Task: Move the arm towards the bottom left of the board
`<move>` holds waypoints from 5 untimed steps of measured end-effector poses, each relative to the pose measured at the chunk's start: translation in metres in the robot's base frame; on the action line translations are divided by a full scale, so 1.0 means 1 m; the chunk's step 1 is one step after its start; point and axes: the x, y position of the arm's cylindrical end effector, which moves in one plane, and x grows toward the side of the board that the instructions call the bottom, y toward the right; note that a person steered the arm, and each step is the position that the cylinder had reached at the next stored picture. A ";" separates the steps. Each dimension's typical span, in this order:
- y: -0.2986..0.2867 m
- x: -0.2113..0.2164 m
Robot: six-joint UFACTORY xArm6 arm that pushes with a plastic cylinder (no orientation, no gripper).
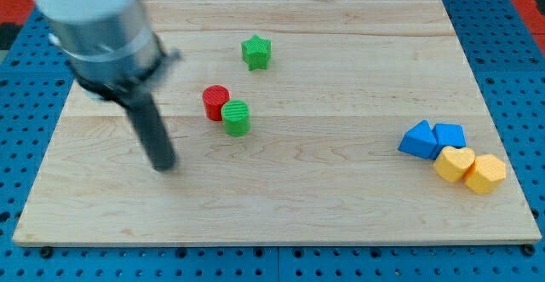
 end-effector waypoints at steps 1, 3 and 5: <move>0.114 0.025; 0.320 0.055; 0.345 0.063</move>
